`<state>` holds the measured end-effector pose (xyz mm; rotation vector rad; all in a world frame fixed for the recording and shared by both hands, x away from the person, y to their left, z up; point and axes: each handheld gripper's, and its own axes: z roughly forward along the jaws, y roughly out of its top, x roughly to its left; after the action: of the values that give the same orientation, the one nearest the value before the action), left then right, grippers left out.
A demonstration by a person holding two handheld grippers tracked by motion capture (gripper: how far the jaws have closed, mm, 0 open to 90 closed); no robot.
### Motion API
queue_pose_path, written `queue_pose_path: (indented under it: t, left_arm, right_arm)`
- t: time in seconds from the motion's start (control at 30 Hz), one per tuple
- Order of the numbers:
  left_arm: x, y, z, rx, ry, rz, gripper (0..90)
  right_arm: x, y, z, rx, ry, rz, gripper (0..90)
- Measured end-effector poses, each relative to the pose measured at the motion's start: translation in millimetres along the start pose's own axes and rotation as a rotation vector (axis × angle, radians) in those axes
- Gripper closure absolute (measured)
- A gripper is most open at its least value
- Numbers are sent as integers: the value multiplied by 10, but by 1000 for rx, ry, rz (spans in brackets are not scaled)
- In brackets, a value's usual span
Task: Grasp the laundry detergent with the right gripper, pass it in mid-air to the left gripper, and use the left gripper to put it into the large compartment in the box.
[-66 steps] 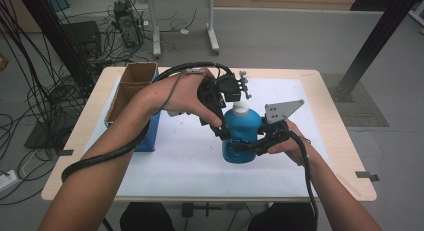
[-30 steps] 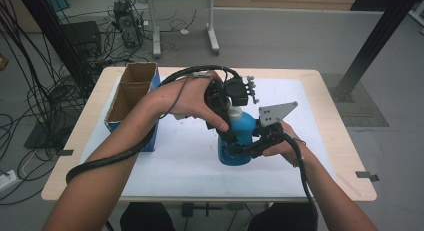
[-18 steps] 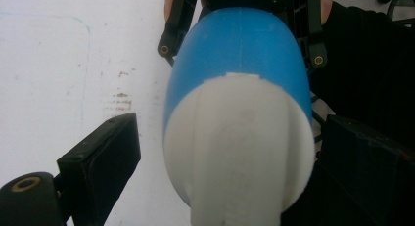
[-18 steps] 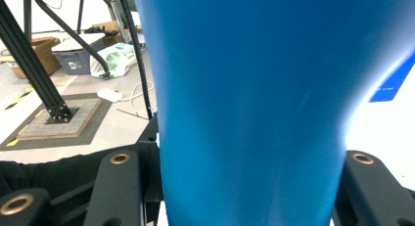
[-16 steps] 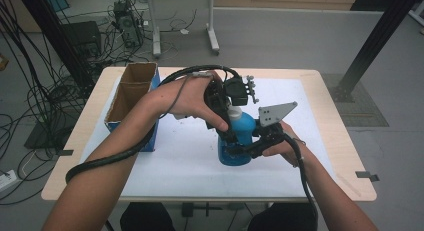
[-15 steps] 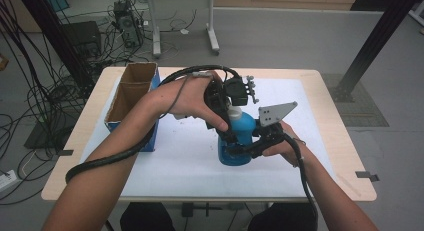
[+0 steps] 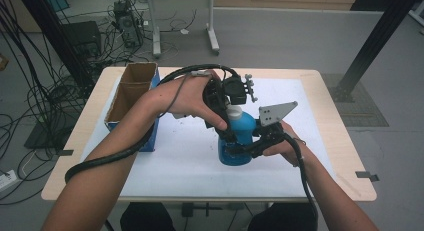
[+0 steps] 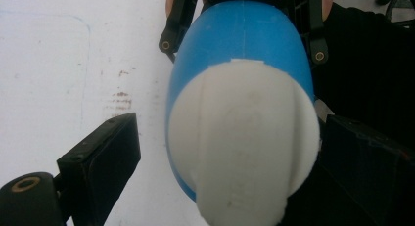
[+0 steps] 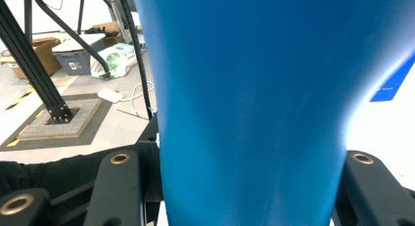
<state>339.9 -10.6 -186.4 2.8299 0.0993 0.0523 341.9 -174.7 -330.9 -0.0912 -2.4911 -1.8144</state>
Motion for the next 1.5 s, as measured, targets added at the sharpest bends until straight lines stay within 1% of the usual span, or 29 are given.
queue_pose_path:
  t: [0.57, 0.8, 0.83, 1.0, 1.03, 1.13, 1.5]
  left_arm:
    - [3, 4, -5, 10, 3, 2, 85]
    - [-11, 13, -3, 3, -2, 0, 85]
    - [-8, 15, -5, 8, -1, 6, 85]
    - [-7, 21, -3, 10, -2, 6, 85]
    - [-10, 21, 0, 7, -2, 1, 85]
    - [-2, 19, 5, 15, 1, 3, 85]
    - [-9, 24, 11, 11, 0, 2, 85]
  right_arm:
    - [-5, -1, 2, 0, -1, 1, 442]
    - [-1, -4, -6, 2, 2, 2, 442]
    - [0, -3, -8, 2, 1, 1, 442]
    - [-1, -4, -9, 2, 2, 0, 442]
    - [-1, -2, -9, 3, 1, -2, 442]
    - [-2, -4, -7, 2, 1, 1, 442]
    - [-9, -8, -8, 2, -1, 3, 442]
